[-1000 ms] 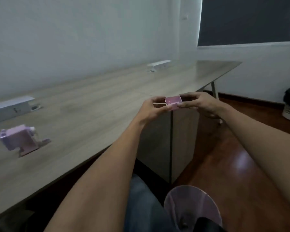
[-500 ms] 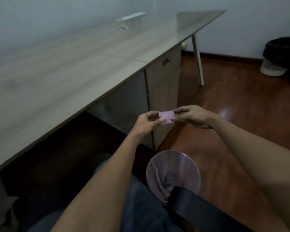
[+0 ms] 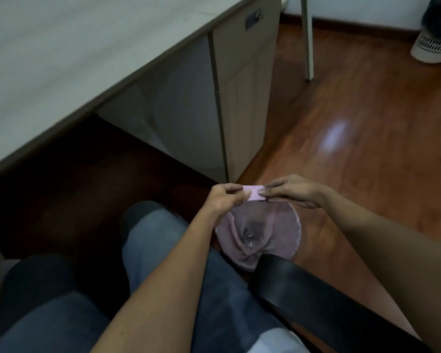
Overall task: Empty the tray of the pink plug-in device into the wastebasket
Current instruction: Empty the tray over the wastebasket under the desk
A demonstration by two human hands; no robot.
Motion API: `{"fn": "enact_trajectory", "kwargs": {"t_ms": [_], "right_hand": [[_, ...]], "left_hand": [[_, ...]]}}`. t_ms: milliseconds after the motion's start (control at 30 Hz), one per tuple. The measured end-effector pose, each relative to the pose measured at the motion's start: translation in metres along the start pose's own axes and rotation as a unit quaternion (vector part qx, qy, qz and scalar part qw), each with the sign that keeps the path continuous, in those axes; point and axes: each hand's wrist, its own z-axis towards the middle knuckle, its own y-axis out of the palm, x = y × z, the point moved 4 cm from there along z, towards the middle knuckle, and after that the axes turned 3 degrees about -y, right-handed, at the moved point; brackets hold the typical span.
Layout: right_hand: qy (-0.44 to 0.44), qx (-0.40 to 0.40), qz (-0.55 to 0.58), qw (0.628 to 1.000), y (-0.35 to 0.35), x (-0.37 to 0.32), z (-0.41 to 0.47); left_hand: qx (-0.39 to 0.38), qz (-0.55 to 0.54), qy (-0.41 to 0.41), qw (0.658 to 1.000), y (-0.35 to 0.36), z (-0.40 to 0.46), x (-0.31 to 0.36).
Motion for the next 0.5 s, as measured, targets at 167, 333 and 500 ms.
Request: {"fn": "enact_trajectory", "kwargs": {"t_ms": [167, 333, 500], "right_hand": [[0.059, -0.007, 0.056, 0.997, 0.002, 0.017, 0.000], [0.117, 0.019, 0.117, 0.986, 0.003, 0.022, 0.004], [0.167, 0.040, 0.132, 0.976, 0.003, 0.024, 0.007]], "left_hand": [[0.027, -0.029, -0.055, 0.998, 0.011, 0.003, -0.012], [0.071, -0.080, -0.106, 0.989, 0.016, 0.008, -0.011], [0.096, -0.066, -0.134, 0.984, 0.018, 0.015, -0.007]]}}
